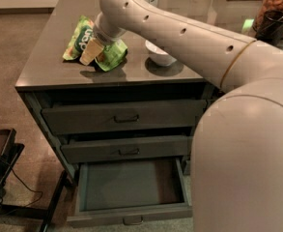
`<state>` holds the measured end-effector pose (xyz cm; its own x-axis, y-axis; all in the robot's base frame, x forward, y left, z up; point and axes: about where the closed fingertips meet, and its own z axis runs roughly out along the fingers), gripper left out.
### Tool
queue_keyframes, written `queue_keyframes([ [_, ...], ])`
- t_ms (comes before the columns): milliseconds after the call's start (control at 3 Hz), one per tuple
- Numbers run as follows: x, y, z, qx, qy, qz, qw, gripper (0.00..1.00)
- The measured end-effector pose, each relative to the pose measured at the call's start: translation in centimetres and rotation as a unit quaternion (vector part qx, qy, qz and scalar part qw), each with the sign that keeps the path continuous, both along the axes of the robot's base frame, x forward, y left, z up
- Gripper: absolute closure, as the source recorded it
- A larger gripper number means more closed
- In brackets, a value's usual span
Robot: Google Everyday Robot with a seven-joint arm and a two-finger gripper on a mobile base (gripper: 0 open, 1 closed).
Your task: Place green rice chip bag into bottom drawer
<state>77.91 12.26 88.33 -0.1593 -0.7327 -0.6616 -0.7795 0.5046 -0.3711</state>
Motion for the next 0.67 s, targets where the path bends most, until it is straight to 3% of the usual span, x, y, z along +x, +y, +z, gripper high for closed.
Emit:
queue_keyframes([
  [333, 0.13, -0.17, -1.8, -0.014, 0.021, 0.0, 0.9997, 0.19],
  [667, 0.1, -0.17, -1.86, -0.015, 0.022, 0.0, 0.9996, 0.42],
])
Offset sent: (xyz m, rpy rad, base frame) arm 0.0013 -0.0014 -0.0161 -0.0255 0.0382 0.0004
